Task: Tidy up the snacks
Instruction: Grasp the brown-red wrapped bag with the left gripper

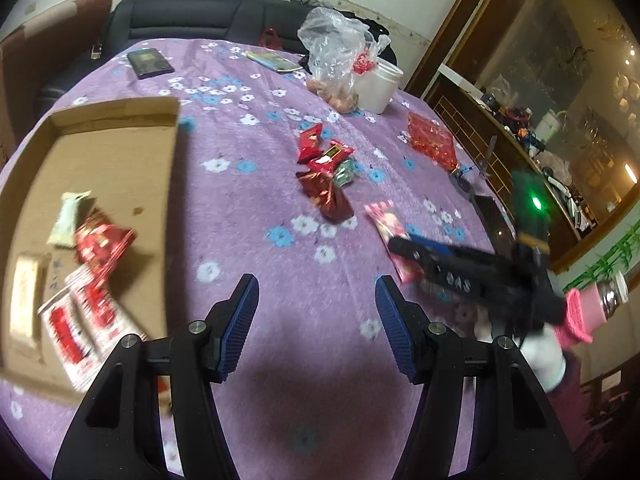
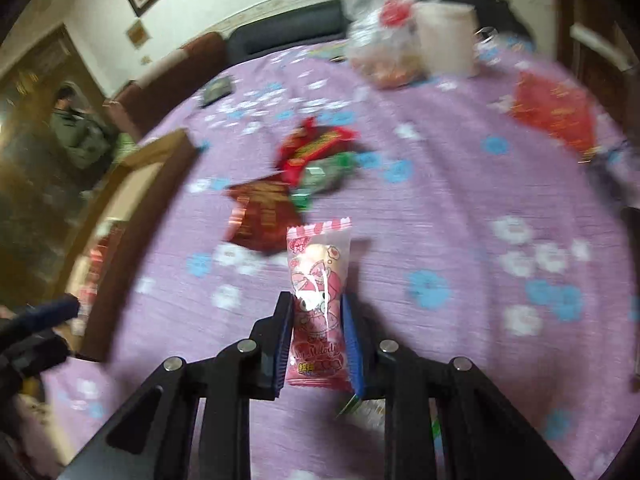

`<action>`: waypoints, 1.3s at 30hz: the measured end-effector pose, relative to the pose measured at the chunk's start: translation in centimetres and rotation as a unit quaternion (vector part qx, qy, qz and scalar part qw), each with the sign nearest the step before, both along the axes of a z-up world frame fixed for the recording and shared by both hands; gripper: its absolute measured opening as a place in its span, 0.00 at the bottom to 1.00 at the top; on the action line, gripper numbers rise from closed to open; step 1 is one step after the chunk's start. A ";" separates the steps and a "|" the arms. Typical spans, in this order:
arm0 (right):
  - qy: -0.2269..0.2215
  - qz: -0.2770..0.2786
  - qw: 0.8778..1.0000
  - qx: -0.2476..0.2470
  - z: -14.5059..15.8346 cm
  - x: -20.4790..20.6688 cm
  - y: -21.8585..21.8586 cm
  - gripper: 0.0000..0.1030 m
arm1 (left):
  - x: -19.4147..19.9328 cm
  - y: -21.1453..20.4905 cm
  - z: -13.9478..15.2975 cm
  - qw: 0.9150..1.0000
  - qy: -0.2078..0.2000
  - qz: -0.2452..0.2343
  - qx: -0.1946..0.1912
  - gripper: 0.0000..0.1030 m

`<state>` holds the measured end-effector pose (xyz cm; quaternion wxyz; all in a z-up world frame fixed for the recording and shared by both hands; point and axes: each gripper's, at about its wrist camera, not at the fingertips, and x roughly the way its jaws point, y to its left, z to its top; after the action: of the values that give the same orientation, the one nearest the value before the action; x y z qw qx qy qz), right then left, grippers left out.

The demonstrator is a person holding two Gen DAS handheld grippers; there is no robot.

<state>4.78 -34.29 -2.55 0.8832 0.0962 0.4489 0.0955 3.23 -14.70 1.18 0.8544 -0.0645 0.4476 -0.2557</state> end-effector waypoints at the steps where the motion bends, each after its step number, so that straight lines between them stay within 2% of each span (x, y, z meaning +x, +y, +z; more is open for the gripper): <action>1: -0.002 -0.010 1.000 0.007 -0.1 -0.3 -0.6 0.26 | 0.5 -0.4 0.0 1.000 -0.001 0.001 -0.002 0.58; 5: -0.006 -0.029 0.999 0.034 -0.2 -1.2 -2.4 0.27 | 3.8 -2.8 -0.8 1.000 0.001 0.012 -0.012 0.58; 9: -0.009 -0.028 0.999 0.036 -0.3 -1.2 -2.5 0.30 | 7.8 -5.0 -2.4 0.999 0.018 0.029 -0.008 0.58; 13: -0.011 -0.026 0.999 0.027 -0.2 -1.0 -1.9 0.30 | 10.0 -7.3 -3.6 0.999 0.007 0.038 0.014 0.58; 16: -0.010 -0.026 0.999 0.031 -0.4 -0.8 -1.9 0.30 | 11.2 -8.8 -4.5 0.998 -0.007 0.040 0.054 0.58; 19: -0.011 -0.027 0.999 0.026 -0.4 -0.8 -1.7 0.30 | 11.9 -9.8 -5.6 0.997 0.000 0.025 0.074 0.58; 21: -0.012 -0.026 0.999 0.018 -0.3 -0.8 -1.5 0.31 | 11.6 -10.5 -5.9 0.995 -0.027 0.008 0.097 0.58; 23: -0.013 -0.026 0.999 0.012 -0.3 -0.8 -1.3 0.31 | 11.3 -10.9 -6.0 0.991 -0.044 -0.001 0.123 0.51; 24: -0.014 -0.026 1.000 0.009 -0.4 -0.8 -1.2 0.31 | 11.2 -11.0 -6.0 0.990 -0.048 -0.005 0.129 0.37; 25: -0.015 -0.026 1.000 0.006 -0.4 -0.8 -1.2 0.31 | 11.0 -11.0 -5.9 0.990 -0.049 -0.011 0.131 0.37; 31: -0.021 -0.026 0.999 0.008 -0.4 -1.0 -1.2 0.28 | 10.5 -9.8 -5.2 0.993 -0.035 -0.009 0.109 0.33; 34: -0.027 -0.028 0.999 0.017 -0.4 -1.1 -1.4 0.26 | 9.3 -8.8 -4.3 0.996 -0.027 -0.008 0.081 0.30; 39: -0.040 -0.032 0.998 0.027 -0.1 -1.5 -1.6 0.26 | 6.9 -7.0 -2.5 0.998 -0.039 -0.008 0.053 0.30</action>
<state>3.30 -35.88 -2.62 0.9000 0.1302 0.4076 0.0833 10.18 -21.68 -1.35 0.8715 -0.0054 0.4273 -0.2406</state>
